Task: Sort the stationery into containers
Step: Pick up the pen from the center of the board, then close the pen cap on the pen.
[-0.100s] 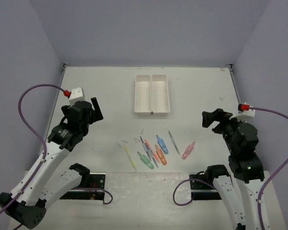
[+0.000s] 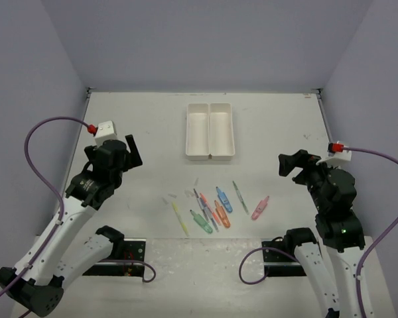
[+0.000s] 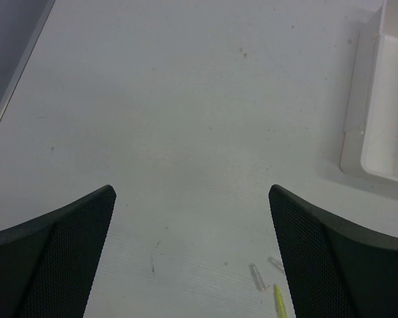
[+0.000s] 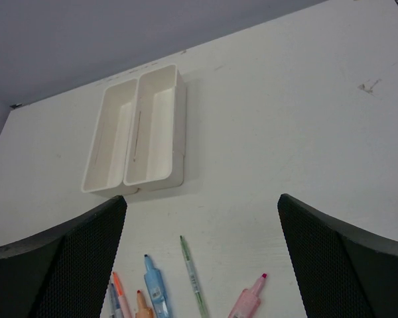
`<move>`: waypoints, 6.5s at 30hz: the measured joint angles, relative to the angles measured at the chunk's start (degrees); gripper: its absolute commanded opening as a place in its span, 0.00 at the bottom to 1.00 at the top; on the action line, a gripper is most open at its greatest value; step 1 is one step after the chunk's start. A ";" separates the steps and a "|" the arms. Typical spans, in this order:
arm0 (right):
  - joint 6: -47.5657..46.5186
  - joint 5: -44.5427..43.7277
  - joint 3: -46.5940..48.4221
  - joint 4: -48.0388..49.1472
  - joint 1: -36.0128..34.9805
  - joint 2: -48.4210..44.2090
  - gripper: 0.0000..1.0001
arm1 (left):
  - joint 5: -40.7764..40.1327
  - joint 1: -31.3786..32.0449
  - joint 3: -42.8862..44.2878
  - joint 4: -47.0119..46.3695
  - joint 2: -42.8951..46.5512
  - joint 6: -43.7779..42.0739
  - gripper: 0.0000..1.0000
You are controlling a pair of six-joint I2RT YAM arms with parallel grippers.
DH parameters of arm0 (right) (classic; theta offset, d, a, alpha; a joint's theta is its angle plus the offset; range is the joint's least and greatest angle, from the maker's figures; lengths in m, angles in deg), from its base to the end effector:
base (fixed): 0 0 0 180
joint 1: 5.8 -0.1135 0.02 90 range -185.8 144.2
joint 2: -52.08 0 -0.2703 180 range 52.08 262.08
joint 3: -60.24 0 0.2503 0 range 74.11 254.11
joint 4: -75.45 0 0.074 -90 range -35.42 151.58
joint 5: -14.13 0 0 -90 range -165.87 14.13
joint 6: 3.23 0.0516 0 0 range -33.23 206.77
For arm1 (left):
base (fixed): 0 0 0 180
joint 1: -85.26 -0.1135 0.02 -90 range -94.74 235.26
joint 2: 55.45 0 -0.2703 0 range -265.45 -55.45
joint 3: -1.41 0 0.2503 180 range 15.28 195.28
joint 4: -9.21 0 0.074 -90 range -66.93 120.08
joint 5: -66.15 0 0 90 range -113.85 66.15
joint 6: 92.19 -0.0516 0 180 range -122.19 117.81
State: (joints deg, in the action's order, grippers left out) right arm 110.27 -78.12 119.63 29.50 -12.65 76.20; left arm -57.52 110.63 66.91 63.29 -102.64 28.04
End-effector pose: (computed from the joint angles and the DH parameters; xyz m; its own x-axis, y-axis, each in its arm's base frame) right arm 0.1006 0.0100 0.3452 -0.2010 0.3772 -0.9041 -0.0008 0.9228 0.3852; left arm 0.1648 -0.0465 0.3221 -0.4312 -0.2592 -0.8642 -0.3090 0.9423 -0.1285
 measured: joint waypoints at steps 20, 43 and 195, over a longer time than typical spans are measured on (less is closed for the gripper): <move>0.46 13.69 -1.22 4.49 -10.86 28.99 0.93 | 3.95 -0.02 -1.00 -0.78 0.71 -2.39 1.00; 3.49 -1.76 0.42 -1.42 -29.22 55.05 0.39 | 7.99 -0.02 -1.75 -2.41 0.05 -3.53 1.00; 15.28 26.56 -17.70 46.01 -33.38 22.22 0.00 | 33.91 24.96 -10.14 -68.05 -16.54 7.29 0.00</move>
State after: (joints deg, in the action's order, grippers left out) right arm 125.55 -51.57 101.92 75.51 -46.02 98.41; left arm -23.60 135.59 56.77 -4.75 -119.17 35.33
